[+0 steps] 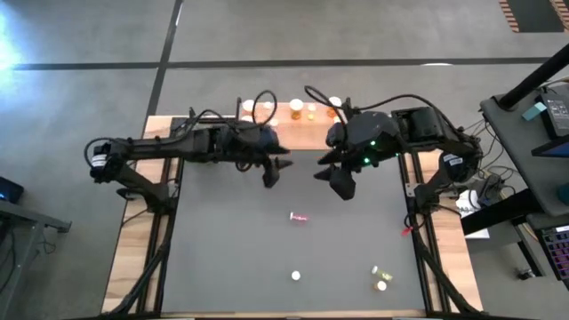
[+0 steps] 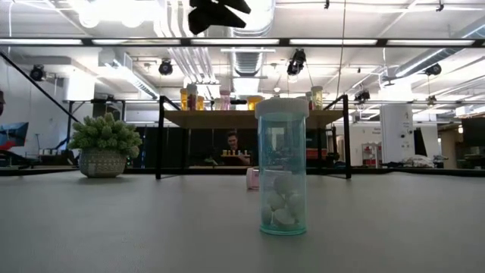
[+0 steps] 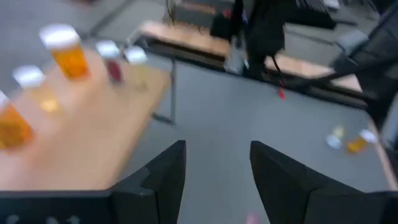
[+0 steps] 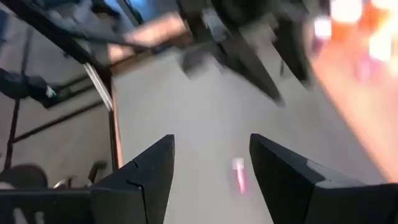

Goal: Pick and place medicine bottles onto shelf by color
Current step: Put the small pink pill bottle on the shelf

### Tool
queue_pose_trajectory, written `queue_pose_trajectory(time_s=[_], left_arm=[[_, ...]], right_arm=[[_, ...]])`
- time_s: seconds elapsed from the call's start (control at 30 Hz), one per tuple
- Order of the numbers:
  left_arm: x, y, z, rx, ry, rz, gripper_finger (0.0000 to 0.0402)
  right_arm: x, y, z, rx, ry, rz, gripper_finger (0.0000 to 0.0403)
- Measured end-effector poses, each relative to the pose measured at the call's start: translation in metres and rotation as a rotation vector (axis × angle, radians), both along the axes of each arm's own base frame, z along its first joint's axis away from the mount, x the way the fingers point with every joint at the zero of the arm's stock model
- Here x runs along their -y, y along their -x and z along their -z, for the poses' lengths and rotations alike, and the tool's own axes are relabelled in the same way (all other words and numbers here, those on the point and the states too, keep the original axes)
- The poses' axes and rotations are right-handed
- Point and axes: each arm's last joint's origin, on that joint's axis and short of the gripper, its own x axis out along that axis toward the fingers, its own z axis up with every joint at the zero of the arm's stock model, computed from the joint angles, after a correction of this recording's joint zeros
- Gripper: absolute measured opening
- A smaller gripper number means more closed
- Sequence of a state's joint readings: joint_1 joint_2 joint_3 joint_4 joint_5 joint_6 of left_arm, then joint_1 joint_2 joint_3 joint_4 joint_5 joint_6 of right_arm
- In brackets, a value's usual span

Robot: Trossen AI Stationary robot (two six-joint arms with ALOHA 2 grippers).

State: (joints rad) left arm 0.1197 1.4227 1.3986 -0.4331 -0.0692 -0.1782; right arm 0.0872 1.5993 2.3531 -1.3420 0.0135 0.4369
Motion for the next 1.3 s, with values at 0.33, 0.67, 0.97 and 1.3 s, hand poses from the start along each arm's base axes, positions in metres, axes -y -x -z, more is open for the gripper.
queue_pose_trajectory(time_s=[0.33,0.67,0.97,1.3], left_arm=[[0.026,0.016,0.008,-0.126,0.173,-0.017,0.0163],[0.047,0.065,0.000,-0.247,0.383,-0.149,0.0162],[0.080,0.109,-0.021,-0.143,0.455,-0.231,0.0162],[0.097,0.125,-0.028,-0.080,0.415,-0.216,0.0162]], right_arm=[[-0.015,-0.019,0.039,-0.294,-0.037,0.050,0.0199],[-0.027,-0.047,0.081,-0.454,0.252,-0.081,0.0199],[-0.059,-0.042,0.150,-0.520,0.560,-0.098,0.0199],[-0.076,-0.066,0.208,-0.257,0.445,-0.166,0.0199]])
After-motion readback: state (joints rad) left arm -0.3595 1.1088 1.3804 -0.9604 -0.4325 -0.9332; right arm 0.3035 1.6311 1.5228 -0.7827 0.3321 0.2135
